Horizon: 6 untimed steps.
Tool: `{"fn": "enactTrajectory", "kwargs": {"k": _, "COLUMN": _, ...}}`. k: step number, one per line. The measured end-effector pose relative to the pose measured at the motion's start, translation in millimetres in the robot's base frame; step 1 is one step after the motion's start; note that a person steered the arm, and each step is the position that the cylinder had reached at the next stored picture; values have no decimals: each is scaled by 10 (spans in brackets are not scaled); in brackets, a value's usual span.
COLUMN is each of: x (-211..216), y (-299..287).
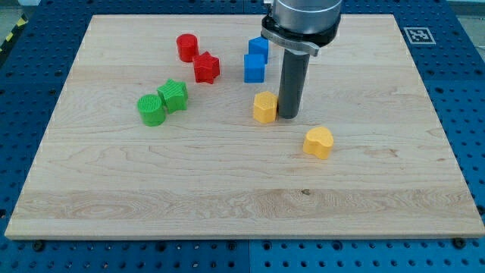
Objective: Nudge the yellow heart
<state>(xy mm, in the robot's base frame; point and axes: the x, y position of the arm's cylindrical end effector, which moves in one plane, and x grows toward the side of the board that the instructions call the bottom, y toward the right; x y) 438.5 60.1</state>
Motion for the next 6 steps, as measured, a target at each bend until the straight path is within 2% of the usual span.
{"fn": "enactTrajectory", "kwargs": {"k": 1, "x": 0, "y": -49}}
{"fn": "enactTrajectory", "kwargs": {"k": 2, "x": 0, "y": 311}}
{"fn": "enactTrajectory", "kwargs": {"k": 3, "x": 190, "y": 856}}
{"fn": "enactTrajectory", "kwargs": {"k": 4, "x": 781, "y": 991}}
{"fn": "enactTrajectory", "kwargs": {"k": 6, "x": 750, "y": 863}}
